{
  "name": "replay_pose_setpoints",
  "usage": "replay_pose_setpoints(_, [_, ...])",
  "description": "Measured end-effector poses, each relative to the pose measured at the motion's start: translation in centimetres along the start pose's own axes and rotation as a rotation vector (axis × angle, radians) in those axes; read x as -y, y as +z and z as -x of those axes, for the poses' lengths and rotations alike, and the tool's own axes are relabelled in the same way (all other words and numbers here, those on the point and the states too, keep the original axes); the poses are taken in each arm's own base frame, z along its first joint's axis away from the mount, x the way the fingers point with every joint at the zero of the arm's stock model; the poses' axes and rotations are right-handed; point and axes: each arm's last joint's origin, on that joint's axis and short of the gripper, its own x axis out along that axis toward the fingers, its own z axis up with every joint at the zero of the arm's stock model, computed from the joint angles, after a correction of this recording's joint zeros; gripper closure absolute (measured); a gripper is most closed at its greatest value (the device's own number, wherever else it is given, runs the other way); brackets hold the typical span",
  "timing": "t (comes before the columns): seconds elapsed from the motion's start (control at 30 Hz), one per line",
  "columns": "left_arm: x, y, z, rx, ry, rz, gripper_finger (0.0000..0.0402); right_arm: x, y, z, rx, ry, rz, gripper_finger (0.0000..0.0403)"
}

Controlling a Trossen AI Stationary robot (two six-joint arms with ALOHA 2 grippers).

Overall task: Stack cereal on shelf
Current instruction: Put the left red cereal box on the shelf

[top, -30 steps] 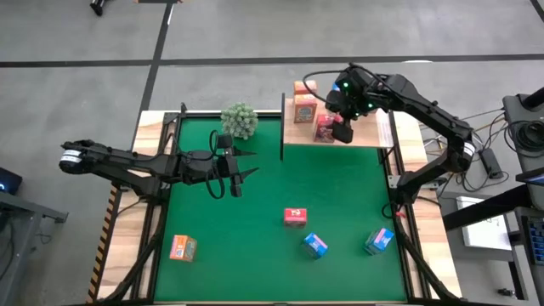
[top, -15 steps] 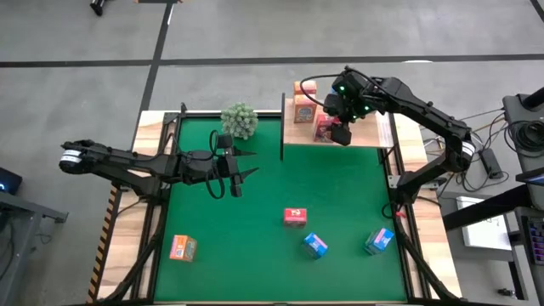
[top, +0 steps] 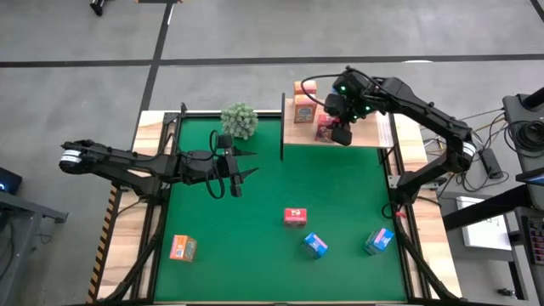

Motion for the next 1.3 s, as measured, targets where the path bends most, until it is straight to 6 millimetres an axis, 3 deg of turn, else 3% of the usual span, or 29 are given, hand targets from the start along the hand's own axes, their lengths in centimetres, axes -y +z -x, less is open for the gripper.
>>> replay_pose_setpoints(0.43, [0.0,0.0,0.0,0.001,0.0,0.001,0.0212,-0.1,-0.4,0.6,-0.003,-0.003,0.033,0.0246])
replay_pose_setpoints(0.9, [0.0,0.0,0.0,0.0,0.0,0.001,0.0212,0.6,-4.3,6.0,0.006,-0.164,-0.128,0.0248])
replay_pose_setpoints(1.3, [0.0,0.0,0.0,0.0,0.0,0.0,0.0212,1.2,-6.7,7.1,-0.116,-0.284,-0.242,0.0248])
